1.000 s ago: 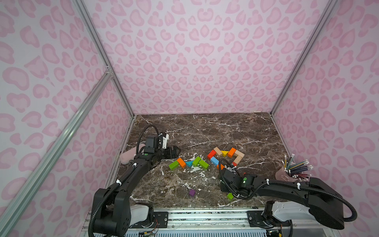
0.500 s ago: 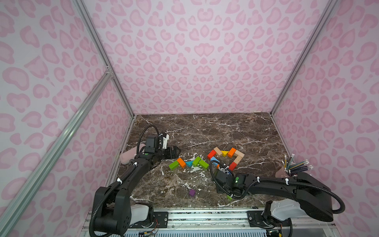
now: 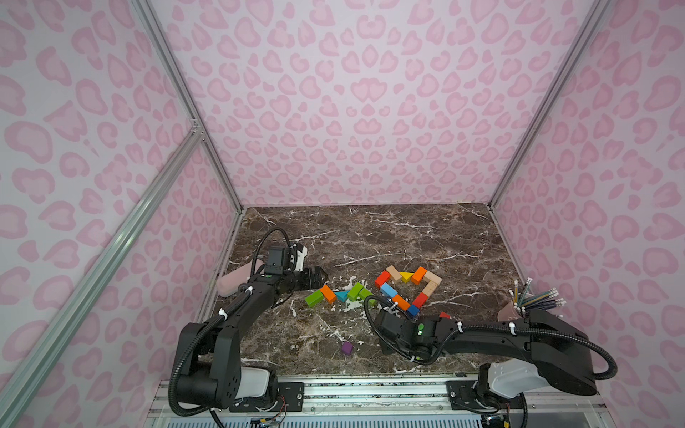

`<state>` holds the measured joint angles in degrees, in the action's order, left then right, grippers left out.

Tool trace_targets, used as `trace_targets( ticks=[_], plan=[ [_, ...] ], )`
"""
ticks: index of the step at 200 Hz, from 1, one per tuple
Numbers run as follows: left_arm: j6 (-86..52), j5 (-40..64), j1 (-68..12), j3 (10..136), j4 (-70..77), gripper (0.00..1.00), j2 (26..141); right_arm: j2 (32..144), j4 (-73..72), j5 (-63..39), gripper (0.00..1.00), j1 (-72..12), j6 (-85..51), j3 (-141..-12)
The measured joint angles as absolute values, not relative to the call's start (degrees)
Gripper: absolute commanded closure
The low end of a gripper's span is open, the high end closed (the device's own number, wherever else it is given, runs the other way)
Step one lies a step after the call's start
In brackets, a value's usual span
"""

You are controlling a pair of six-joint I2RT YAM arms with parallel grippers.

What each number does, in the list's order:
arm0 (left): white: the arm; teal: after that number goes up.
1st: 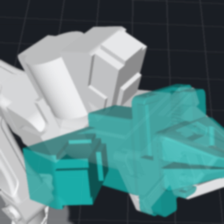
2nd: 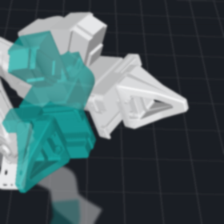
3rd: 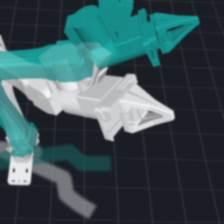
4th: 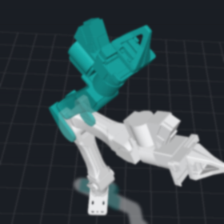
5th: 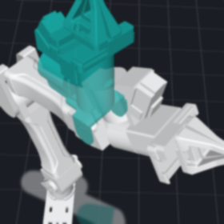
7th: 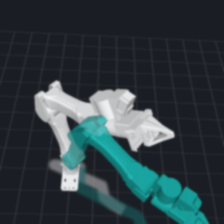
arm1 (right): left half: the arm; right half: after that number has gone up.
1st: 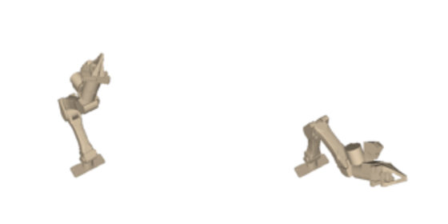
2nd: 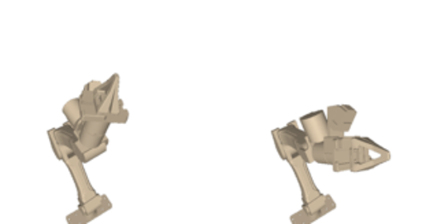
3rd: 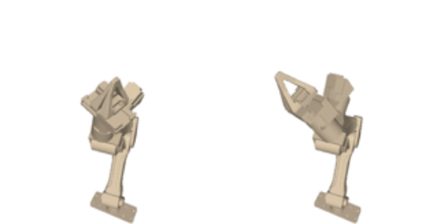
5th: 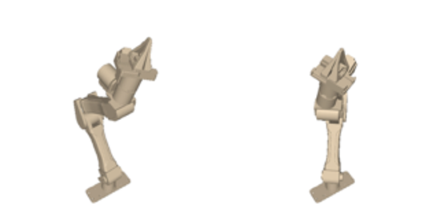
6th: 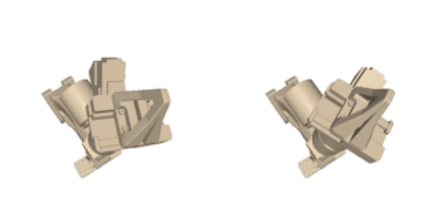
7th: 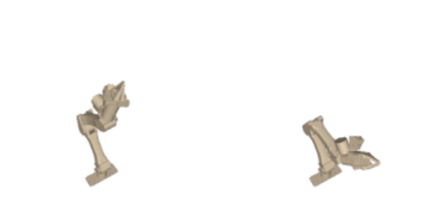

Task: Assemble a heart with building blocks
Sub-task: Pick up the building block from the center of the board, then assemble the building block at the center of the board.

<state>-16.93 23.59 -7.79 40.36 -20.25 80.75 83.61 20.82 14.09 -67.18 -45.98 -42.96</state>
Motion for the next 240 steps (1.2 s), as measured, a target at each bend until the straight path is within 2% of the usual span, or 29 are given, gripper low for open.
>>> trace_targets(
  ticks=[80, 140, 240],
  plan=[
    [-16.9, 19.3, -11.8, 40.2, -22.6, 0.02, 82.1, 86.3, 17.6, 12.2, 0.69, -68.3, -41.1, -45.5],
    [-16.9, 14.6, -11.7, 42.7, -23.2, 0.02, 76.9, 91.9, 16.0, 10.8, 0.7, -68.4, -34.7, -52.9],
    [-12.9, 12.4, -10.3, 60.4, -22.4, 0.02, 79.3, 107.4, 17.0, 8.8, 0.7, -68.9, -28.9, -71.5]
  ],
)
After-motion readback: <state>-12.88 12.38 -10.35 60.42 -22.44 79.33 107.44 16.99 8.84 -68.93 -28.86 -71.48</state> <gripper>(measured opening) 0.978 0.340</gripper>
